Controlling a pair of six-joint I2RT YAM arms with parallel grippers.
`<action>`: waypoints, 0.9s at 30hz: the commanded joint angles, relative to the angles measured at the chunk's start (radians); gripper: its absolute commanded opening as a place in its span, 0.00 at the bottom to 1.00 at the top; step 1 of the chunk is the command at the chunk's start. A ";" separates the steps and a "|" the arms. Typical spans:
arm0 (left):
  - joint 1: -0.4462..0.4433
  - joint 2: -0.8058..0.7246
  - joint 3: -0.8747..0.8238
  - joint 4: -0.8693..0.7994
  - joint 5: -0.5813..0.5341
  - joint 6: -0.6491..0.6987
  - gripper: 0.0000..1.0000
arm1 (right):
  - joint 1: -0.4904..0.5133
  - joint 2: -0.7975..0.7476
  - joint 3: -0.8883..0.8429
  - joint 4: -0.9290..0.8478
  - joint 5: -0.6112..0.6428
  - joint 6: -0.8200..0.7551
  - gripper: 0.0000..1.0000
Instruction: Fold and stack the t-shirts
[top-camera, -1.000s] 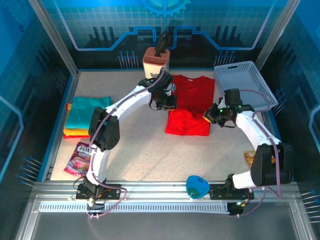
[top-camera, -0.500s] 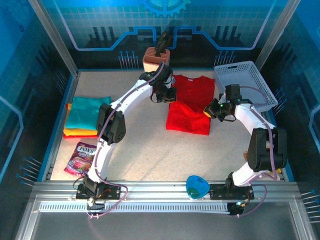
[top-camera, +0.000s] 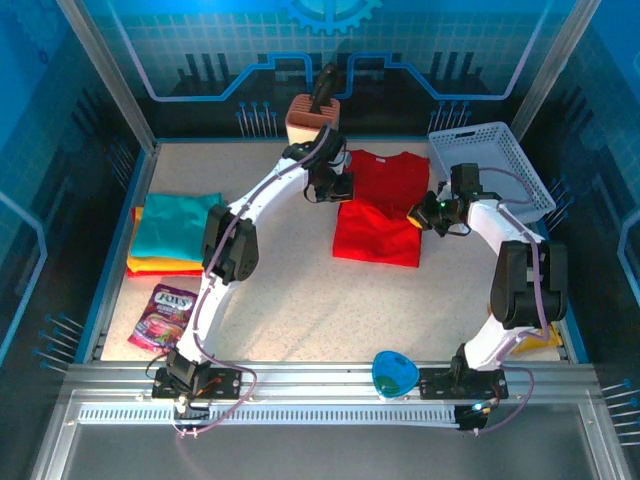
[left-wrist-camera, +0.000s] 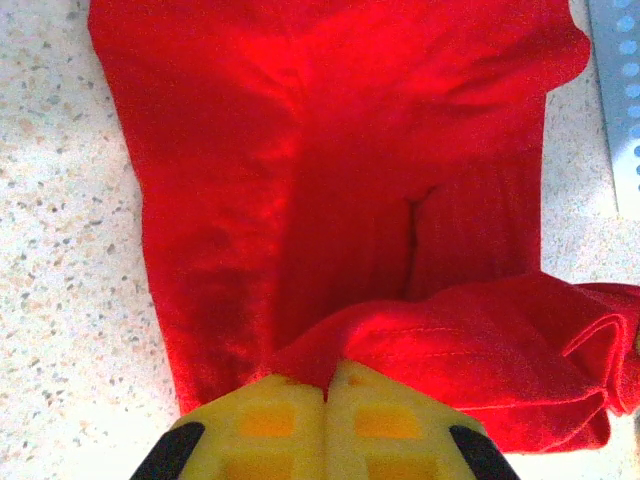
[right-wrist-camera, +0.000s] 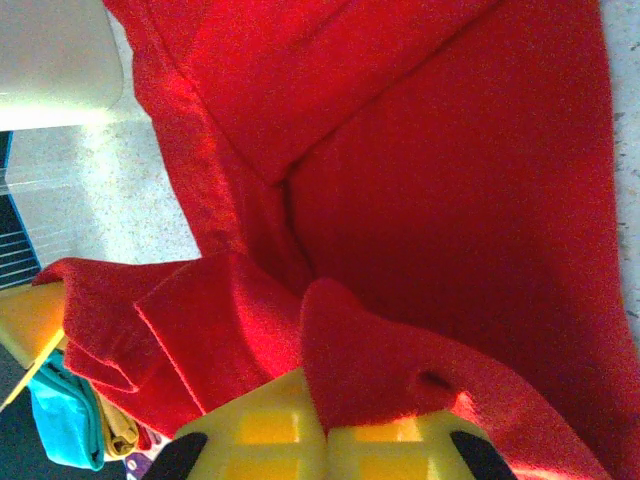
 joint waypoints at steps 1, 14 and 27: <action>0.010 0.040 0.033 0.036 0.032 0.011 0.00 | -0.019 0.027 0.028 0.024 -0.007 0.008 0.00; 0.082 -0.016 0.003 0.028 -0.026 0.014 0.57 | -0.018 -0.006 0.000 0.100 0.040 -0.021 0.97; 0.006 -0.196 -0.446 0.246 0.116 -0.100 0.47 | -0.016 -0.067 -0.115 0.088 -0.033 -0.090 0.84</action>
